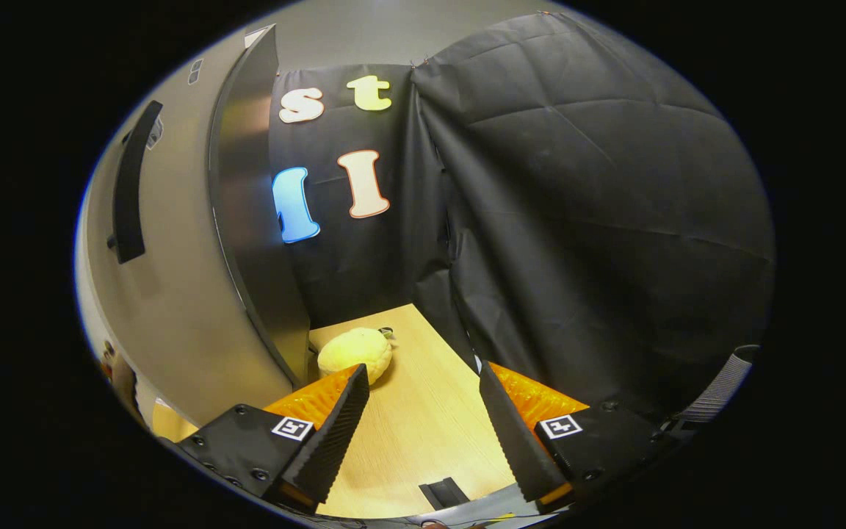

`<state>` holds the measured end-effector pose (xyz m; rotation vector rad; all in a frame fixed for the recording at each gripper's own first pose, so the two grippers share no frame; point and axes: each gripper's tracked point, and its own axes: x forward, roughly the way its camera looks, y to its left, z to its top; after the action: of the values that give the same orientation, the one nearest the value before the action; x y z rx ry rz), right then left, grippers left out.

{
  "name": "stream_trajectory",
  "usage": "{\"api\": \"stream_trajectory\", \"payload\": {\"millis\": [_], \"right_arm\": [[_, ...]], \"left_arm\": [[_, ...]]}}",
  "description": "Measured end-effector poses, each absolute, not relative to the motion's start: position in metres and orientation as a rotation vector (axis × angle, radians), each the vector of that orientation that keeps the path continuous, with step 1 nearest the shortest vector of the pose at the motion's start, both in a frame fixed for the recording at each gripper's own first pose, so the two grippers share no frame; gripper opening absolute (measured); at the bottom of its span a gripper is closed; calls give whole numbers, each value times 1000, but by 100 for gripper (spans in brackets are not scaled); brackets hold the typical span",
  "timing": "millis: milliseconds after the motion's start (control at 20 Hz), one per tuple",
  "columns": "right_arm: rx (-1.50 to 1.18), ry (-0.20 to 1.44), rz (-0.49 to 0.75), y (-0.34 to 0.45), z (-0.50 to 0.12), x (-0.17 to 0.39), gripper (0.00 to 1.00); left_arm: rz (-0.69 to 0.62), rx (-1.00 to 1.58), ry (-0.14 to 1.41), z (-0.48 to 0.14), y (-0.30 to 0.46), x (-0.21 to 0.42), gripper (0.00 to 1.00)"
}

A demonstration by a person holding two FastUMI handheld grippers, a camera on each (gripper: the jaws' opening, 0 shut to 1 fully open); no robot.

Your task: Grab one shoe with the right hand and put it into the shoe cabinet, grab the other shoe with the left hand and put it into the shoe cabinet; then close the right door with the right hand and the left door with the left hand.

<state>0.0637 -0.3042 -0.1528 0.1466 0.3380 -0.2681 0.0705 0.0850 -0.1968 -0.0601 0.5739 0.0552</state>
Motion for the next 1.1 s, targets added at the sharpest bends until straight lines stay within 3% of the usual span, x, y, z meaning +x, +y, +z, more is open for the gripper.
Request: {"api": "stream_trajectory", "payload": {"millis": [500, 1000, 1100], "right_arm": [[166, 347, -269, -317, -168, 69, 96], [170, 277, -419, -381, -139, 56, 96], [163, 273, -438, -389, -137, 50, 92]], "left_arm": [[98, -15, 479, -76, 115, 130, 2], [148, 122, 471, -78, 137, 280, 1], [140, 154, 492, -92, 136, 298, 1]]}}
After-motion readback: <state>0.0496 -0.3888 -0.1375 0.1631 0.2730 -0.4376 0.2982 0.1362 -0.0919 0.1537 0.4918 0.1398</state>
